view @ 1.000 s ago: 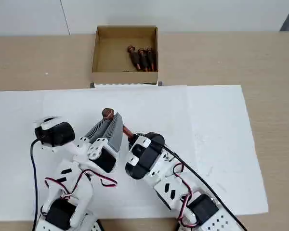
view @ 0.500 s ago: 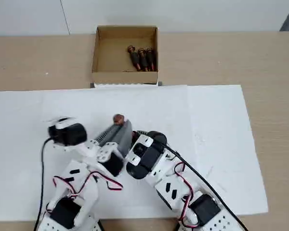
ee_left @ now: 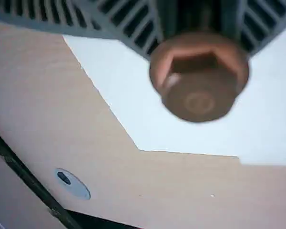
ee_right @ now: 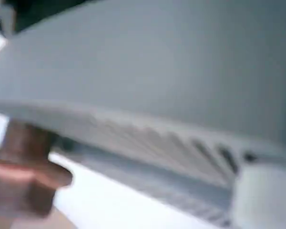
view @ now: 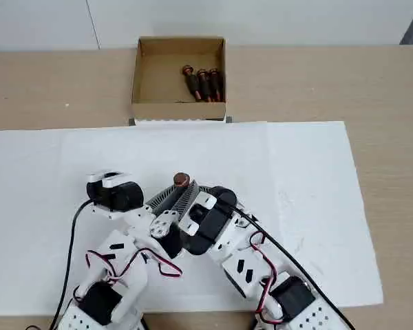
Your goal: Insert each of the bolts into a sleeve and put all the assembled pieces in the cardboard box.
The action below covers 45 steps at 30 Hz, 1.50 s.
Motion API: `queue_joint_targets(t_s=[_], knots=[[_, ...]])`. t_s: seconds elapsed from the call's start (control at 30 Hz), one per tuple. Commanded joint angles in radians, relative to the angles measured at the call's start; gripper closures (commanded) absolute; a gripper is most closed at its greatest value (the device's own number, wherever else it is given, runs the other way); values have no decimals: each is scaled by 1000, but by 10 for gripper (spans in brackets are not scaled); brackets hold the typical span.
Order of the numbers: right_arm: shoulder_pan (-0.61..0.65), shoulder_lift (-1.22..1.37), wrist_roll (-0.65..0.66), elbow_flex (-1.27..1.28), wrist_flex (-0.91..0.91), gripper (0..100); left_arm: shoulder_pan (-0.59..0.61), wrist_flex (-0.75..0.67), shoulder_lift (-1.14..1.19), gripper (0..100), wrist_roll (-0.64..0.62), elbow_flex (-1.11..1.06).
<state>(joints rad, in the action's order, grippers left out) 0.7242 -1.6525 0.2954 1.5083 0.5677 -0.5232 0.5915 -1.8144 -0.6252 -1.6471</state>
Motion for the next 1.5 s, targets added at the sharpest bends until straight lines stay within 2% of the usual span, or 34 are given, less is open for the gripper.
queue_joint_targets(t_s=[0.0,0.1,0.33,0.6,0.77,0.87,0.97,1.1,1.33,1.47], knots=[[8,-19,21,-100,-31,995,-23,-3,-8,919,51,-10],[8,-19,21,-100,-31,995,-21,-3,-8,857,103,-10],[8,-19,21,-97,-31,995,69,-3,-8,851,193,-2],[7,-19,21,-92,-27,995,80,117,-8,848,198,137],[5,-19,18,-92,-31,995,80,132,-8,852,198,245],[5,-19,18,-98,-31,995,81,132,-8,894,199,302],[5,-19,18,-100,-31,995,81,130,-8,997,201,323],[-21,-28,17,-100,-31,995,84,132,-8,995,307,317],[-148,-130,15,-91,8,996,275,129,-8,994,486,211],[-236,-160,-44,-97,87,996,361,132,-8,994,514,117]])
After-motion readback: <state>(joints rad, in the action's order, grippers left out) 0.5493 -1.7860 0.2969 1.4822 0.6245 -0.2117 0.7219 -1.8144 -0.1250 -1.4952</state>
